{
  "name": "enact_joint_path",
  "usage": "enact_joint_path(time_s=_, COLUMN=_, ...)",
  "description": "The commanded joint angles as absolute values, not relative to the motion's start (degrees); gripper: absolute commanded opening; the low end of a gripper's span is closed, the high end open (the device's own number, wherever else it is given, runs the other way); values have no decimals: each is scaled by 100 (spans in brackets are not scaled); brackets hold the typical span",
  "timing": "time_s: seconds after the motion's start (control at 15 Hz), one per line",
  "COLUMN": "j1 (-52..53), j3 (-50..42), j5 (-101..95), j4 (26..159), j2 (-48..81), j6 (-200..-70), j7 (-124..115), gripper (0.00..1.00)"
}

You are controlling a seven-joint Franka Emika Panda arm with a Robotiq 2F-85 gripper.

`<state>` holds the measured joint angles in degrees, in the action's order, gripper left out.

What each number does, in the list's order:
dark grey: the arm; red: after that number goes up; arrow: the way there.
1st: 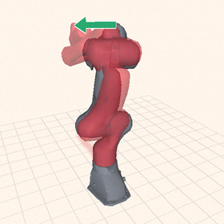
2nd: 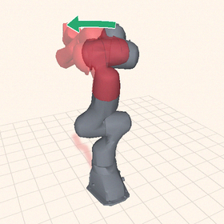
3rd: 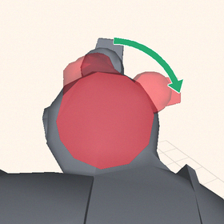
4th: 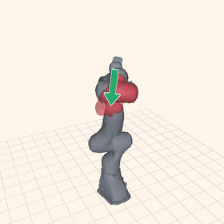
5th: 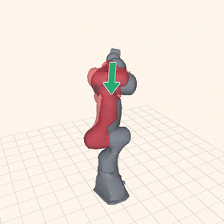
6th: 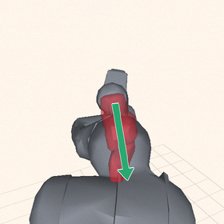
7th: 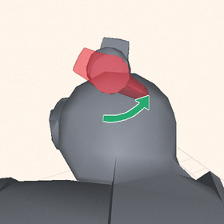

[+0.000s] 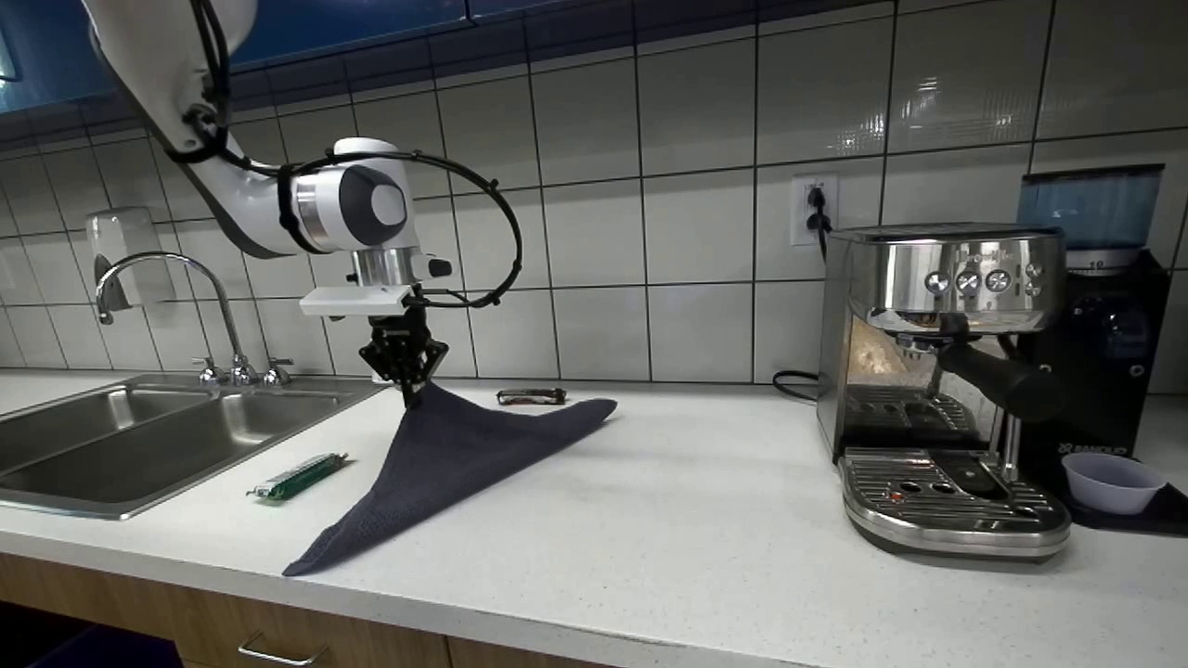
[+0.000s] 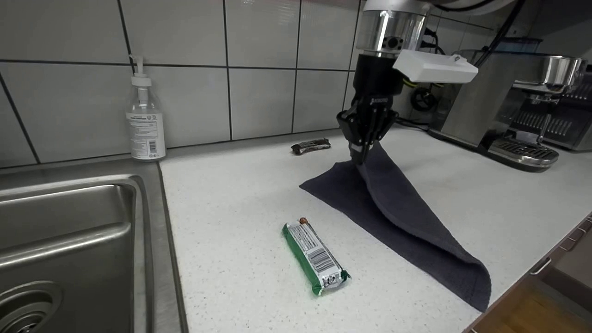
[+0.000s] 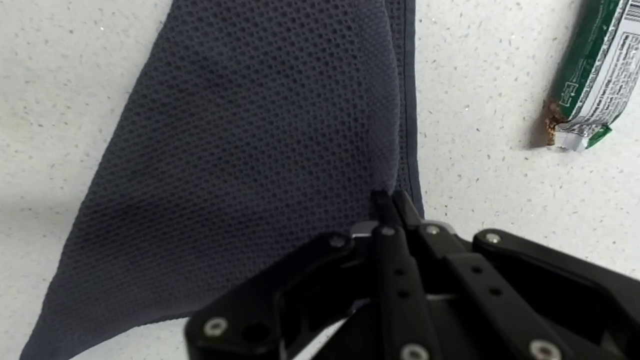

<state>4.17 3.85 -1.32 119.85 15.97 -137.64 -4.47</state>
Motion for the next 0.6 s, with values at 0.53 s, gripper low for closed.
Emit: enact_joint_path(time_s=0.53, j1=453, j3=412, j5=58, j4=11118, j2=2152, j6=-13237, j7=-383, gripper=1)
